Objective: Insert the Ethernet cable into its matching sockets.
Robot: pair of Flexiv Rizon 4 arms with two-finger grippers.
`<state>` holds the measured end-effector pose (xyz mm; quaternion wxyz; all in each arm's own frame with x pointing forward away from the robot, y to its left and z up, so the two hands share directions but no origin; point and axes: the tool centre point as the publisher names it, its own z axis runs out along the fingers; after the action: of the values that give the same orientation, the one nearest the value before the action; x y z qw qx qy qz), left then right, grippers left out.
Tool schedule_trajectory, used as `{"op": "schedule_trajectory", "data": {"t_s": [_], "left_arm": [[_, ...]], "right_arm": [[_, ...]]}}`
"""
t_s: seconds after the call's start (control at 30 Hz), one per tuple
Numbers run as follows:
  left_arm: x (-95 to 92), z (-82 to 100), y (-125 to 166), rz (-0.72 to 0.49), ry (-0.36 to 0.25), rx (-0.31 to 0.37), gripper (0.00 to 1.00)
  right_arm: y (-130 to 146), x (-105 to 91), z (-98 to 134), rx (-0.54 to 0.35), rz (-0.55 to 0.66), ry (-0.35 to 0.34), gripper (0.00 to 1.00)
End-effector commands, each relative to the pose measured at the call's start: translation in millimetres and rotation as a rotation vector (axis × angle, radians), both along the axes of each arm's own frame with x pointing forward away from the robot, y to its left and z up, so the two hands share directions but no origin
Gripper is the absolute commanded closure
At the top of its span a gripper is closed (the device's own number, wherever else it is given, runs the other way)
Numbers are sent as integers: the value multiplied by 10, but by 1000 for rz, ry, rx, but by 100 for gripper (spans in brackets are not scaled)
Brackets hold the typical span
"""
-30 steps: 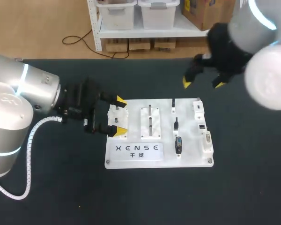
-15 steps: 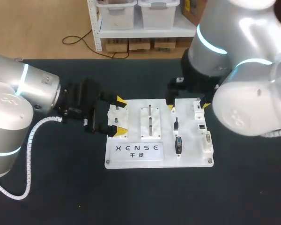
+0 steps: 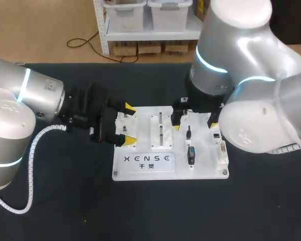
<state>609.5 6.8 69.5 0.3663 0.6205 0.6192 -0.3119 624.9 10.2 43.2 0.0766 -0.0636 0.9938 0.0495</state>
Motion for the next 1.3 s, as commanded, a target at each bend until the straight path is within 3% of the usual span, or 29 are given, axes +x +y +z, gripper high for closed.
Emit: {"op": "schedule_trajectory", "data": {"t_s": [0.03,0.2,0.27,0.37,0.43,0.5,0.6,0.73,0.83,0.87,0.9,0.93,1.3], "left_arm": [[-1,-12,-5,2,-2,-1,0],[-1,-12,-5,2,-2,-1,0],[-1,-12,-5,2,-2,-1,0],[-1,-12,-5,2,-2,-1,0],[-1,-12,-5,2,-2,-1,0],[-1,-12,-5,2,-2,-1,0],[-1,-12,-5,2,-2,-1,0],[-1,-12,-5,2,-2,-1,0],[-1,-12,-5,2,-2,-1,0],[-1,-12,-5,2,-2,-1,0],[-1,-12,-5,2,-2,-1,0],[-1,-12,-5,2,-2,-1,0],[-1,-12,-5,2,-2,-1,0]], "right_arm": [[73,29,-96,-14,6,19,0],[97,6,-144,-23,15,31,0],[107,-1,-165,-26,19,34,7],[115,-9,-185,-34,25,37,28],[116,-17,-197,-37,26,40,29],[116,-28,-216,-40,26,43,36],[103,-33,-243,-42,25,45,37],[97,-32,-243,-46,24,46,50],[91,-29,-247,-48,28,47,63],[90,-29,-247,-50,29,47,75],[90,-29,-248,-51,30,47,94],[89,-28,-249,-51,31,46,100],[73,-44,-156,-46,41,41,100]]}}
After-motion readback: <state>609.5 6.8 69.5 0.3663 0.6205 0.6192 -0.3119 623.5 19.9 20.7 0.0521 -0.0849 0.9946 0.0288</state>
